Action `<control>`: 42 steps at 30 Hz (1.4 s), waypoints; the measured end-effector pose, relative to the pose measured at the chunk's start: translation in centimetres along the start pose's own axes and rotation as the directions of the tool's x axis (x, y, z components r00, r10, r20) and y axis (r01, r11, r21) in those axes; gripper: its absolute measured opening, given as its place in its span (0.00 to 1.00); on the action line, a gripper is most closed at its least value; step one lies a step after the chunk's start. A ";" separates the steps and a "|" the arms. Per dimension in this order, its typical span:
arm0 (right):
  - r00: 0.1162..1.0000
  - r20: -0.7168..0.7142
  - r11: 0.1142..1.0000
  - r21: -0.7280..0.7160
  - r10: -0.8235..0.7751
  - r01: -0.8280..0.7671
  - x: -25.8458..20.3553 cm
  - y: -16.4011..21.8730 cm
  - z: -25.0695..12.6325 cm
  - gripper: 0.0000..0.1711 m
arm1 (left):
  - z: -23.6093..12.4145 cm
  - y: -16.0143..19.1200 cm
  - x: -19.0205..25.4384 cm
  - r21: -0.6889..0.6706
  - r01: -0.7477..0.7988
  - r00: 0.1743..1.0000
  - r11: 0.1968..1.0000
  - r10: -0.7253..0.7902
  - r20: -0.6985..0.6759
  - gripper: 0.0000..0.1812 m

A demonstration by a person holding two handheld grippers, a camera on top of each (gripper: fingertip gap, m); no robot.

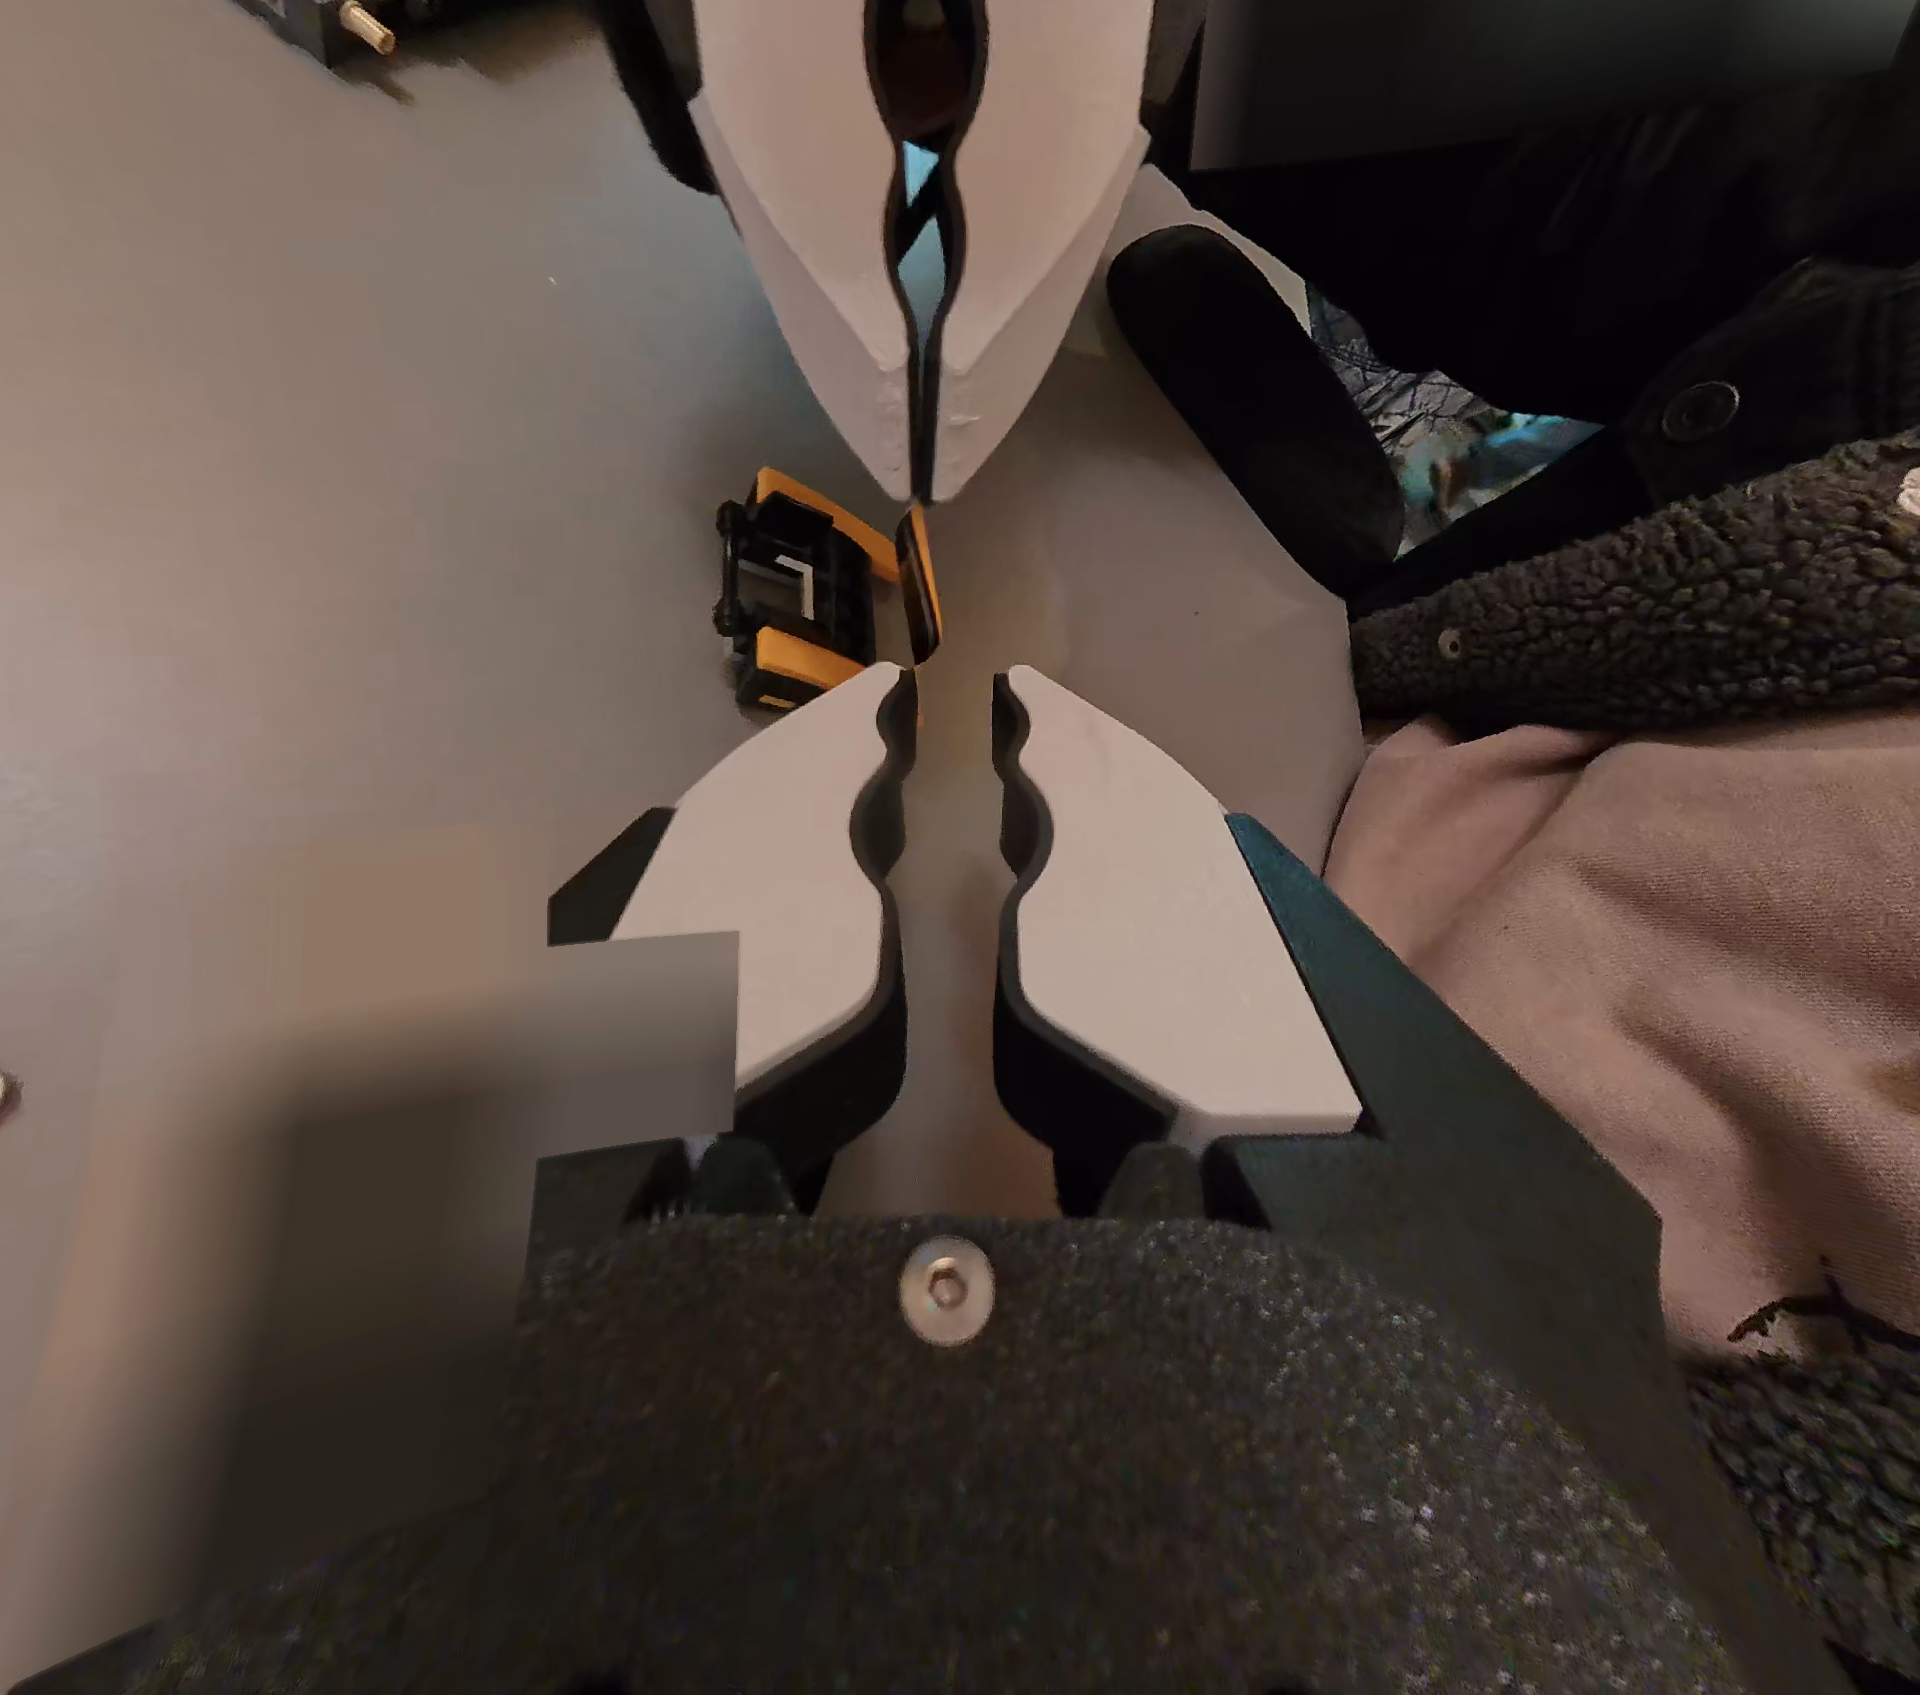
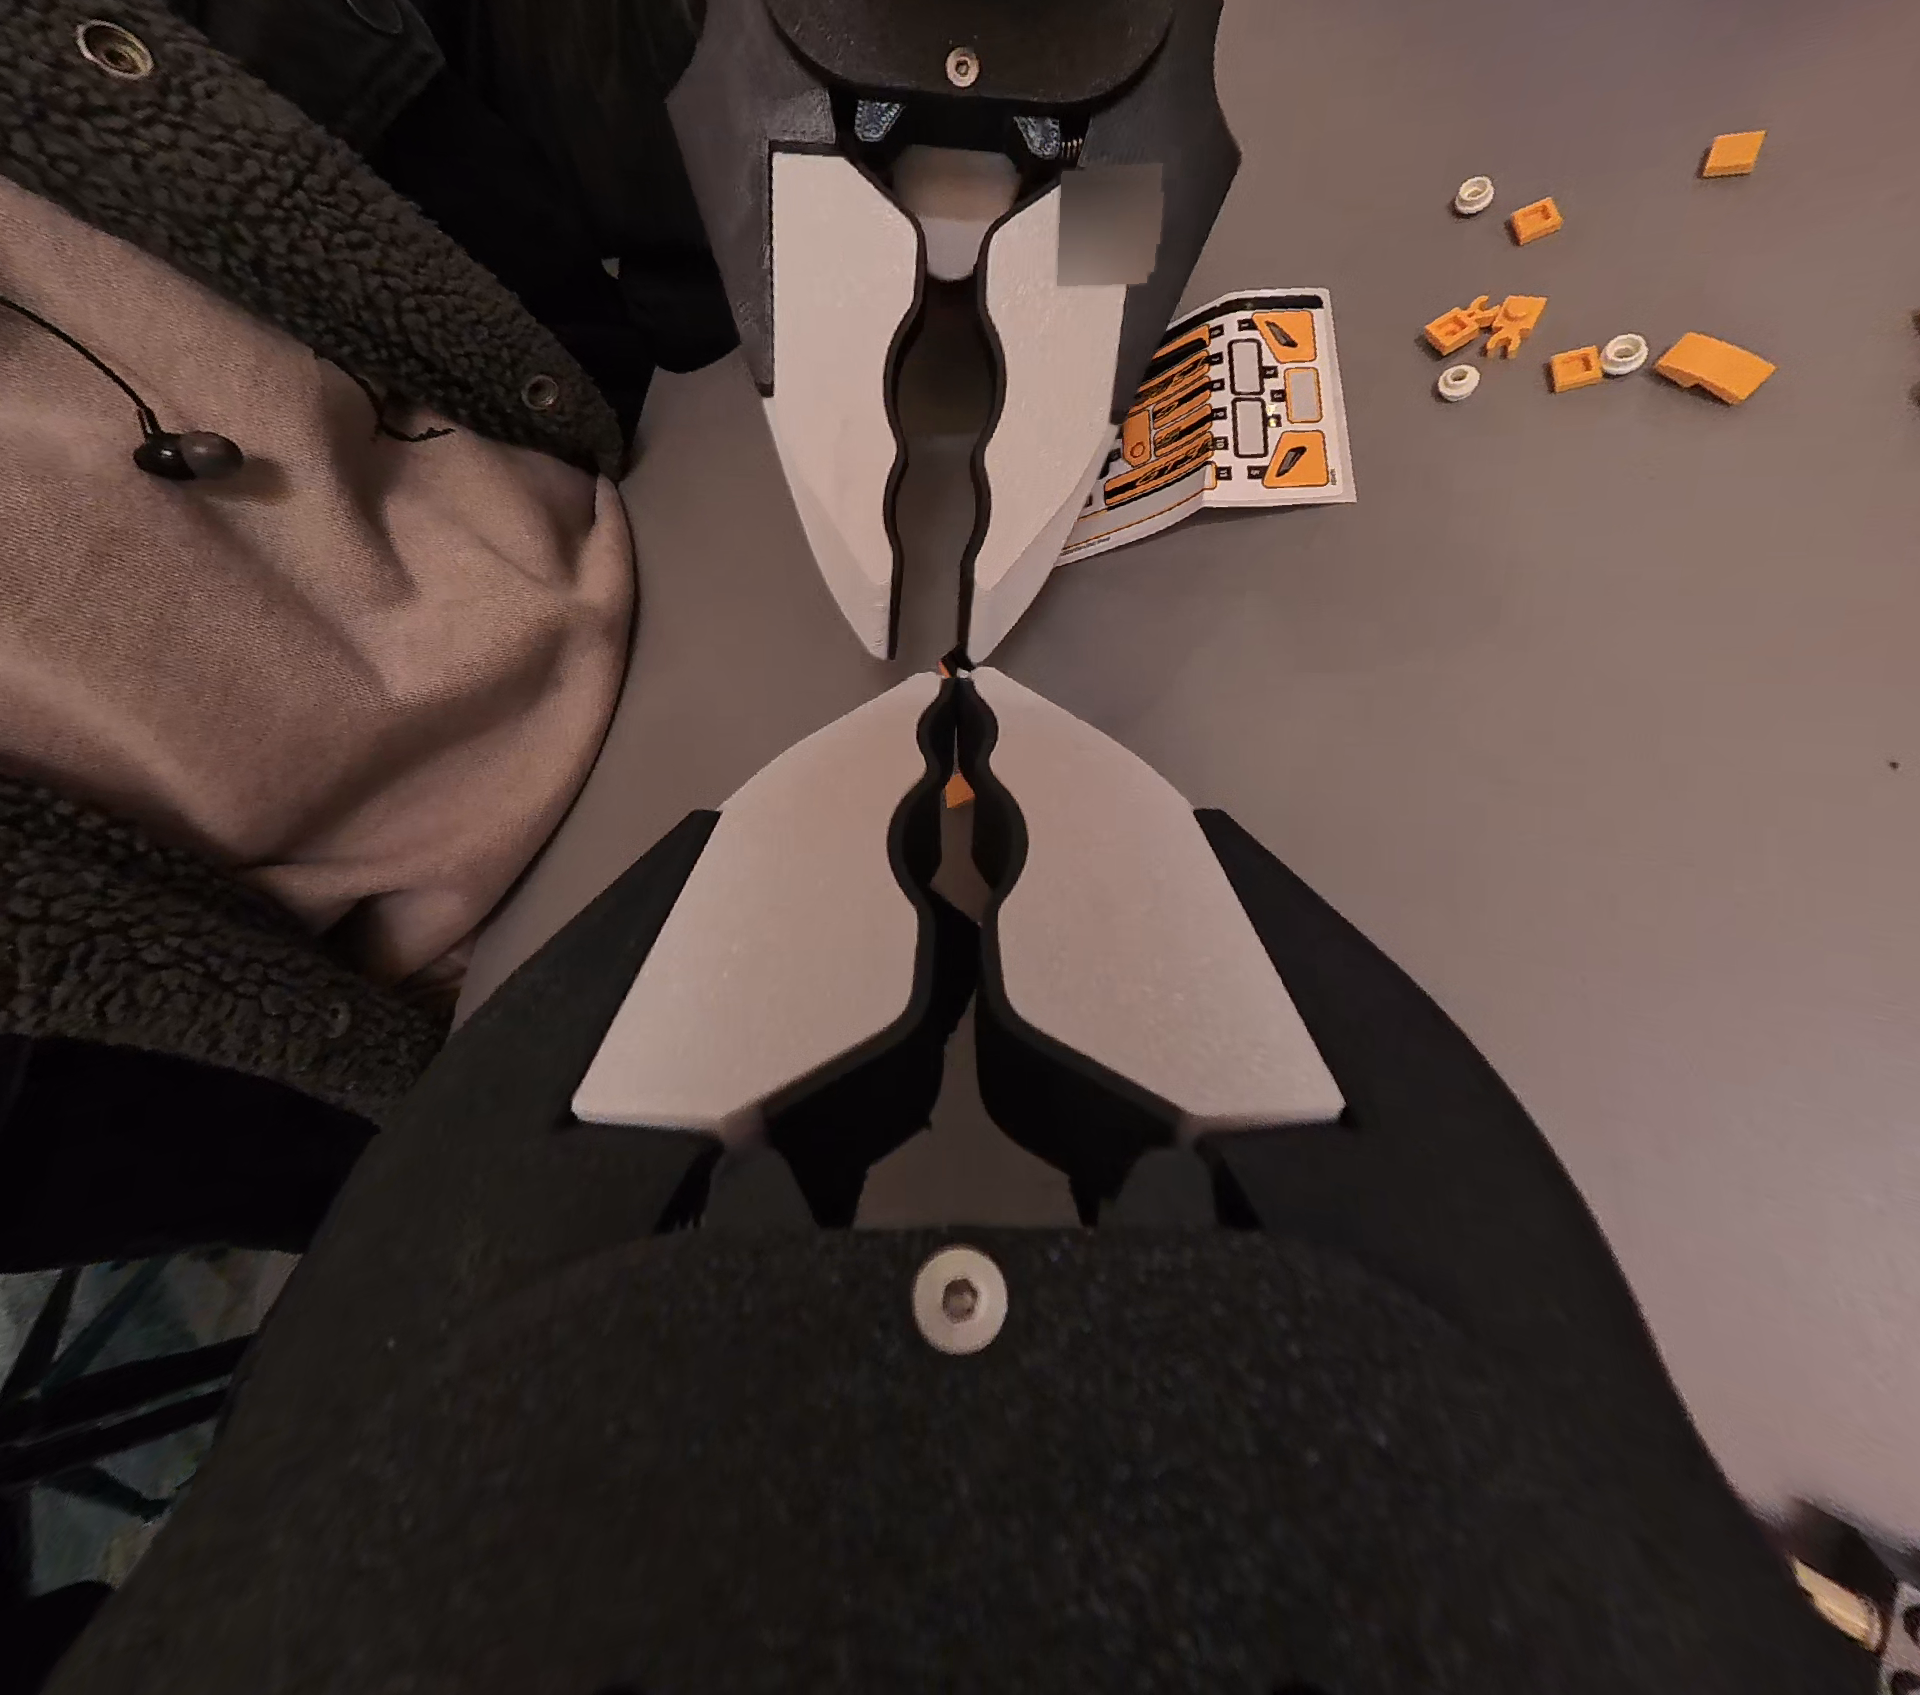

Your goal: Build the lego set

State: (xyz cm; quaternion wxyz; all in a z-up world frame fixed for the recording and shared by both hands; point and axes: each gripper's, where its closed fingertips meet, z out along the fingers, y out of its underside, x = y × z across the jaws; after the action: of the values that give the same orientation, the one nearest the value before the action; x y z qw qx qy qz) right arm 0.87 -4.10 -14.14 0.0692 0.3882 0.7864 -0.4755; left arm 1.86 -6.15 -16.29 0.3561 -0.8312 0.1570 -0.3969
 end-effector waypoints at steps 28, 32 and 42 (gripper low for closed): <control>0.986 -0.167 0.939 0.337 -0.008 0.065 -2.1 -4.7 -4.7 0.00 | -2.1 -4.2 1.7 0.279 0.052 0.989 0.959 -0.011 -0.145 0.12; 0.980 -0.191 0.857 0.512 0.050 0.056 -2.7 -6.0 -6.0 0.00 | -3.0 -6.0 1.7 0.400 0.030 0.994 0.916 0.015 -0.107 0.11; 0.952 -0.189 0.483 0.874 0.241 0.051 -4.6 -7.3 -8.5 0.00 | -4.8 -9.2 3.3 0.639 -0.073 0.996 0.766 0.093 0.003 0.11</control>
State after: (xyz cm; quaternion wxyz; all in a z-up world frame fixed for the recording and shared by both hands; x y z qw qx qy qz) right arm 1.35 -1.59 -2.29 -0.2246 0.4773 0.4155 -0.7410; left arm 0.10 -3.76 -5.85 0.6319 -0.6476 0.0548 -0.4224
